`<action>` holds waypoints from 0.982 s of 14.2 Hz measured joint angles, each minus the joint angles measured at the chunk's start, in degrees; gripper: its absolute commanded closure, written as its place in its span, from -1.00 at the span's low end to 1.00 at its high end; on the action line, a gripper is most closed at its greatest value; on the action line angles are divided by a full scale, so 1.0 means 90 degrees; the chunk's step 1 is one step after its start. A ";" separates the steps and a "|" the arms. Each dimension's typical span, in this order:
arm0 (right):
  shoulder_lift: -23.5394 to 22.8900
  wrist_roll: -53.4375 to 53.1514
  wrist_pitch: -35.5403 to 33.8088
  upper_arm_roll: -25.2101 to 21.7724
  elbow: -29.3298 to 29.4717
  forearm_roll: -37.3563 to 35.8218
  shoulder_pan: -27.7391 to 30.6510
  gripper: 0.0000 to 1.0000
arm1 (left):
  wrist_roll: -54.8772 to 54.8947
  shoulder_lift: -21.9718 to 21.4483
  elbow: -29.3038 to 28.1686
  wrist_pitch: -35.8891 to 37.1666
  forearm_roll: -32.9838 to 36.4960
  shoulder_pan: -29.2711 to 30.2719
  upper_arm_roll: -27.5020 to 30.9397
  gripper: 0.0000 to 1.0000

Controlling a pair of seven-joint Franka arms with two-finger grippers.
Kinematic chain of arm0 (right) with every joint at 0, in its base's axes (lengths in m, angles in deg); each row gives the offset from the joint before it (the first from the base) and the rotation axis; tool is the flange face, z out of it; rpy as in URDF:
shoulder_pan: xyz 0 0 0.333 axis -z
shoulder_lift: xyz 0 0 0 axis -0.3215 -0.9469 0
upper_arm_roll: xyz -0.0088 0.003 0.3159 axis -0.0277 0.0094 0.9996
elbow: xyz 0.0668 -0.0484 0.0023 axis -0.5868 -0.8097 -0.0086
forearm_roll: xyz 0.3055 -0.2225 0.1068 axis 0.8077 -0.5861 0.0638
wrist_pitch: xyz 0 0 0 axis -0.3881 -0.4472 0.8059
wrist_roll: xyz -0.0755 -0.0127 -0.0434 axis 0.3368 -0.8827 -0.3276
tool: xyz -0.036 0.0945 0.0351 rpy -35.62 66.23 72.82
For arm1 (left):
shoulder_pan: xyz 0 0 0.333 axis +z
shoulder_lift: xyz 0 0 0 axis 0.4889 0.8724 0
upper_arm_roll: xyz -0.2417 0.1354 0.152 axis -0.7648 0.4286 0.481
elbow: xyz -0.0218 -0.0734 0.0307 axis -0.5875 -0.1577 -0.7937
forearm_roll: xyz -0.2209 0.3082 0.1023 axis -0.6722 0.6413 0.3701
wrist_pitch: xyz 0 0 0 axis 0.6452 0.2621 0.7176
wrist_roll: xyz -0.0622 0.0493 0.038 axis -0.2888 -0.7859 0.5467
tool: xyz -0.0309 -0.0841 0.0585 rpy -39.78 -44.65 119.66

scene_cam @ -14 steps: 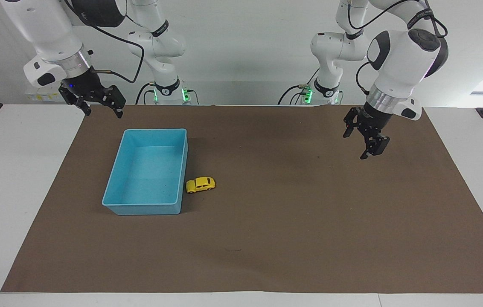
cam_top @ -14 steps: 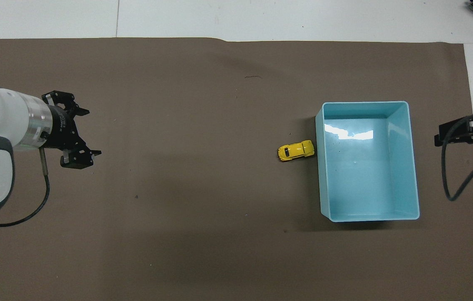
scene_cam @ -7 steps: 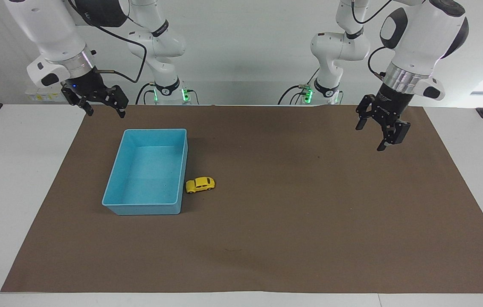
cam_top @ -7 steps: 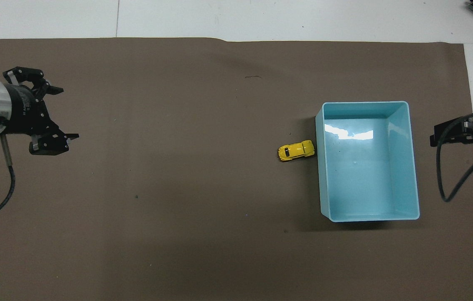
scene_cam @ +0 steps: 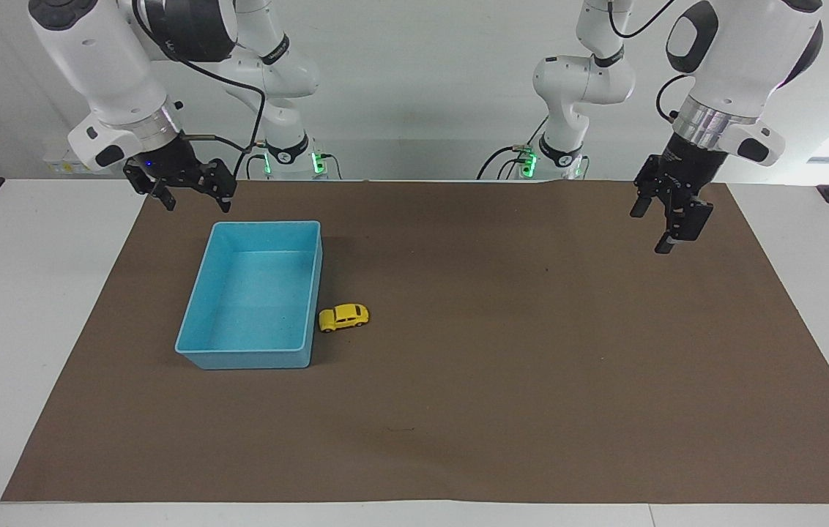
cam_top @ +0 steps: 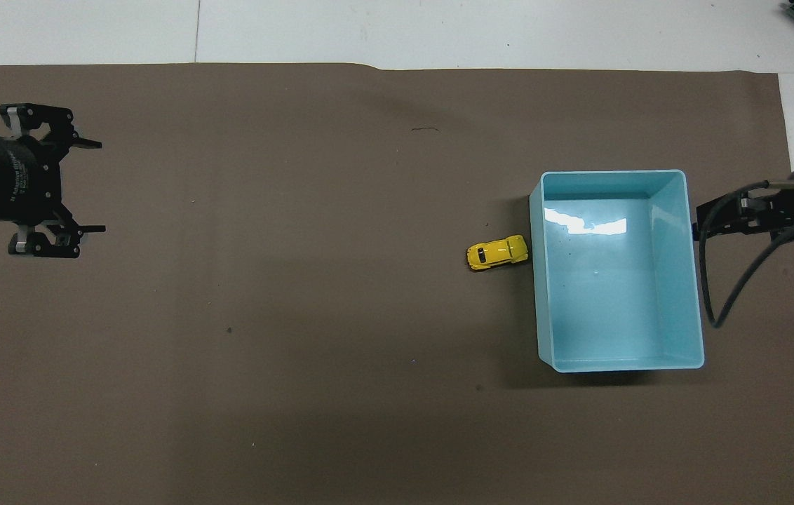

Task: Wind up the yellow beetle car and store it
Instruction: 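Retract the left gripper while the right gripper reaches toward the car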

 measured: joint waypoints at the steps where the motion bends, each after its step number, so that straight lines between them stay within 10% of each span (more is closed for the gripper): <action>1: -0.0042 -0.0133 0.0088 0.0000 0.0022 -0.0001 -0.0007 -1.00 | 0.0320 0.0000 0.0000 0.0002 0.0000 0.0000 -0.0006 -1.00; 14: -0.0736 -0.4834 0.0873 0.0020 0.0020 -0.0156 -0.0971 -1.00 | 0.3454 0.0000 0.0044 0.0102 0.0003 0.0125 0.0002 -1.00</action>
